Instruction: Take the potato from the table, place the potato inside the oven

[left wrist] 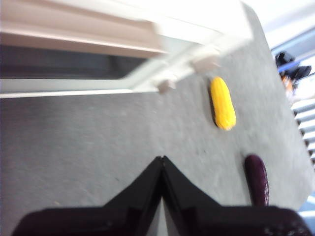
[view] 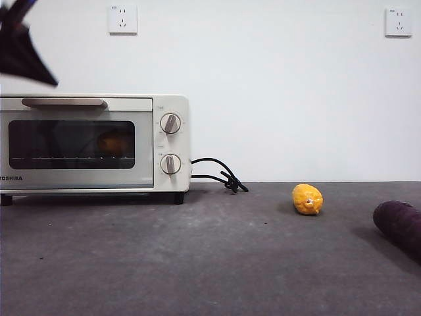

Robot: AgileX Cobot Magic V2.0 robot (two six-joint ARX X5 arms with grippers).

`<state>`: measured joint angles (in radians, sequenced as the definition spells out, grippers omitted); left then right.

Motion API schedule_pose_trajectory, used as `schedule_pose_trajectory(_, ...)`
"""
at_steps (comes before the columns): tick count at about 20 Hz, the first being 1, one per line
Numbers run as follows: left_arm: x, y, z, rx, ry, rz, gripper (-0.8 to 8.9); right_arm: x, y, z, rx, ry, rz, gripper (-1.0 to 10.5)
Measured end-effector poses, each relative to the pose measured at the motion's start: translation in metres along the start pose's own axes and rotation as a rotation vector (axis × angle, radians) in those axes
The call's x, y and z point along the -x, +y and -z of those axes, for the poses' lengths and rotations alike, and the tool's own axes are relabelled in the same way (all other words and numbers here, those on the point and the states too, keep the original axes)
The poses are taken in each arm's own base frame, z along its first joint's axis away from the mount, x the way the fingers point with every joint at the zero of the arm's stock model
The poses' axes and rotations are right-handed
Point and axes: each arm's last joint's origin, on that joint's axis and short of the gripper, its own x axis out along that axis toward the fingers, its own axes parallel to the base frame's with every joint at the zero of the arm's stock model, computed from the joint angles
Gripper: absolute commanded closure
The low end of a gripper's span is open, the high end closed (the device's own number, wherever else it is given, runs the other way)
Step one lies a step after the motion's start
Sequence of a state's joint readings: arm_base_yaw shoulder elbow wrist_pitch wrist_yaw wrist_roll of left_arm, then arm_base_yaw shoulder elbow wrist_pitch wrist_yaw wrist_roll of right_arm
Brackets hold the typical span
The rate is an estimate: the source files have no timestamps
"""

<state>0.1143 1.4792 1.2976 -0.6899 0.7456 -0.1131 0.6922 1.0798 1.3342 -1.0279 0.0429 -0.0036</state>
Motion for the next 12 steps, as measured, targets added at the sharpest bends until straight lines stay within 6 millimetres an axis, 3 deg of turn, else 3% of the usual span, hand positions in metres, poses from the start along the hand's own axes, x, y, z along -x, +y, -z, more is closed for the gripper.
schedule_pose_trajectory(3,0.031,-0.052,0.016,-0.12,-0.033,-0.005,8.18,0.0,0.0,0.0,0.0,0.0,0.001,9.5)
schedule_pose_trajectory(7,0.1,-0.112,0.05,-0.293,-0.256,-0.183,8.18,0.0,0.0,0.0,0.0,0.0,0.001,9.5)
schedule_pose_trajectory(10,0.148,-0.135,0.091,-0.319,-0.395,-0.412,8.18,0.0,0.0,0.0,0.0,0.001,0.002,9.5)
schedule_pose_trajectory(12,0.169,-0.142,0.116,-0.319,-0.437,-0.465,8.18,0.0,0.0,0.0,0.0,0.0,0.002,9.5)
